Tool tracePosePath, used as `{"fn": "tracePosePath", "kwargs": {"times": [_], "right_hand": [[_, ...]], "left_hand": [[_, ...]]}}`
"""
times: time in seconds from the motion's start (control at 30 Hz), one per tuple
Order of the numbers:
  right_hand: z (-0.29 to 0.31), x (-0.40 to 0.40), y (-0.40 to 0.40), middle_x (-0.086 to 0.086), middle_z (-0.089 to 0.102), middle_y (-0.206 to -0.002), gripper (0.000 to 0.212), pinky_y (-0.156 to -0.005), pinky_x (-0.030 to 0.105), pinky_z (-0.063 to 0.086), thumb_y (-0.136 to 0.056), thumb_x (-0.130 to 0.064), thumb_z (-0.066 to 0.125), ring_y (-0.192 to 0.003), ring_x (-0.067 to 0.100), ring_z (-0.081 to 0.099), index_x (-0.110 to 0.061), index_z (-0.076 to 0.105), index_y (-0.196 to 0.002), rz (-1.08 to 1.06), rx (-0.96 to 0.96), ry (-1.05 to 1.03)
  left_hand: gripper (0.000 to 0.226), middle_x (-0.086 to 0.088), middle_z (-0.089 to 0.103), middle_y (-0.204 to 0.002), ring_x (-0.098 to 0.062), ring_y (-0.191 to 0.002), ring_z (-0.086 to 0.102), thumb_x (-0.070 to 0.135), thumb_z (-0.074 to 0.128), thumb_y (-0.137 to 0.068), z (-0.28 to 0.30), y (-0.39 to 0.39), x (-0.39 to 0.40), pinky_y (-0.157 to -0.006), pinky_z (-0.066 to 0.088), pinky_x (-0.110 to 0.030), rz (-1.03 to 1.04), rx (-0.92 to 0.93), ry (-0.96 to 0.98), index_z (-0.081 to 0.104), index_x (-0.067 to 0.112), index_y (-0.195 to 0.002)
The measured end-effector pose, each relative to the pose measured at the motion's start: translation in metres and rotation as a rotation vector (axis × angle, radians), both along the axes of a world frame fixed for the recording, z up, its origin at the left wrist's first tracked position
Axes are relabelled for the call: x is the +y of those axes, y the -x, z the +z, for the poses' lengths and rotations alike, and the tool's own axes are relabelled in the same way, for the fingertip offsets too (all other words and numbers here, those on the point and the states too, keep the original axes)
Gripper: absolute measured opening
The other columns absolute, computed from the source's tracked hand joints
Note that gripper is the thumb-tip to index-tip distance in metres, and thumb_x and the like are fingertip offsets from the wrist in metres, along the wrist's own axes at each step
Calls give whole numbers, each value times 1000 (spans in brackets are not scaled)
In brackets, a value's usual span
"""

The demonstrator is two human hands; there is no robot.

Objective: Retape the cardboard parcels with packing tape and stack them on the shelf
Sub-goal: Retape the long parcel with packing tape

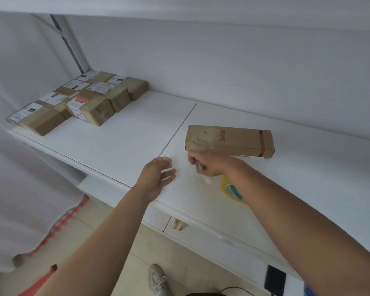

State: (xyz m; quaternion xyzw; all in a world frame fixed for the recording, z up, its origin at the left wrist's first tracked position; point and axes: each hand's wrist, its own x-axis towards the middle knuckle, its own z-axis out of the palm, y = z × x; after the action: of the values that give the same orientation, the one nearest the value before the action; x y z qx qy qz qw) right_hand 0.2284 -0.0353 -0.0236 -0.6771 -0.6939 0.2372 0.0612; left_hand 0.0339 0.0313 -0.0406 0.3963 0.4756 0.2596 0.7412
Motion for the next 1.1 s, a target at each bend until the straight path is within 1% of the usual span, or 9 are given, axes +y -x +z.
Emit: {"fn": "tracePosePath", "kwargs": {"times": [0.1, 0.17, 0.27, 0.4, 0.6, 0.73, 0.83, 0.97, 1.1], "right_hand": [[-2, 7, 7, -7, 47, -78, 16, -70, 36, 40, -95, -8, 49, -81, 21, 47, -22, 41, -101, 12, -107, 75], [-4, 10, 10, -5, 49, -80, 16, -68, 35, 39, -95, -10, 50, -83, 22, 49, -22, 41, -100, 5, -158, 100], [-7, 13, 12, 0, 53, -89, 18, -63, 33, 37, -94, -10, 52, -87, 24, 52, -24, 42, -99, 0, -218, 131], [-2, 12, 15, -1, 43, -84, 20, -59, 32, 34, -93, -20, 59, -84, 23, 47, -18, 49, -110, 3, -267, 166], [-1, 13, 20, 9, 51, -99, 33, -67, 35, 40, -94, -28, 58, -85, 25, 48, -13, 46, -121, 18, -403, 165], [2, 13, 19, 3, 42, -82, 19, -64, 34, 37, -94, -23, 52, -85, 30, 53, -14, 41, -106, 15, -416, 57], [3, 13, 21, 5, 50, -89, 17, -64, 34, 38, -95, -26, 49, -84, 26, 52, -15, 45, -107, 28, -348, 21], [0, 14, 31, 0, 44, -93, 24, -66, 33, 36, -97, -21, 47, -86, 22, 48, -20, 51, -120, 124, -322, 171], [-12, 21, 34, -3, 44, -88, 27, -68, 35, 42, -91, -9, 47, -82, 21, 50, -24, 48, -113, 126, -312, 280]], "left_hand": [[14, -11, 56, -95, -35, -88, 71, 10, 57, -96, -8, -8, -14, -76, 59, -41, 22, -142, 161, 57, 5, -109], [12, -13, 54, -97, -42, -93, 70, 9, 55, -94, -11, -16, -21, -87, 58, -49, 16, -210, 226, 55, 5, -106], [8, -11, 50, -98, -41, -84, 68, 10, 52, -94, -14, -28, -28, -99, 50, -53, 11, -206, 230, 56, 6, -100], [6, -11, 45, -105, -42, -86, 61, 9, 51, -92, -18, -36, -29, -97, 48, -53, 30, -178, 228, 55, 7, -95], [10, -11, 46, -112, -41, -87, 58, 12, 50, -92, -15, -38, -25, -94, 48, -50, 20, -159, 224, 54, 8, -100], [12, -10, 49, -111, -42, -91, 60, 13, 51, -92, -12, -35, -27, -93, 49, -50, 15, -156, 228, 55, 8, -102], [14, -8, 54, -108, -35, -95, 66, 12, 54, -94, -11, -29, -21, -84, 53, -44, 83, -133, 152, 57, 8, -107], [12, -10, 63, -104, -24, -94, 69, 11, 54, -98, -3, -15, -1, -78, 54, -32, 253, 10, -114, 60, 7, -109], [10, -6, 66, -95, -18, -84, 67, 13, 60, -96, 10, -7, 11, -77, 54, -28, 221, 140, -320, 62, 12, -106]]}}
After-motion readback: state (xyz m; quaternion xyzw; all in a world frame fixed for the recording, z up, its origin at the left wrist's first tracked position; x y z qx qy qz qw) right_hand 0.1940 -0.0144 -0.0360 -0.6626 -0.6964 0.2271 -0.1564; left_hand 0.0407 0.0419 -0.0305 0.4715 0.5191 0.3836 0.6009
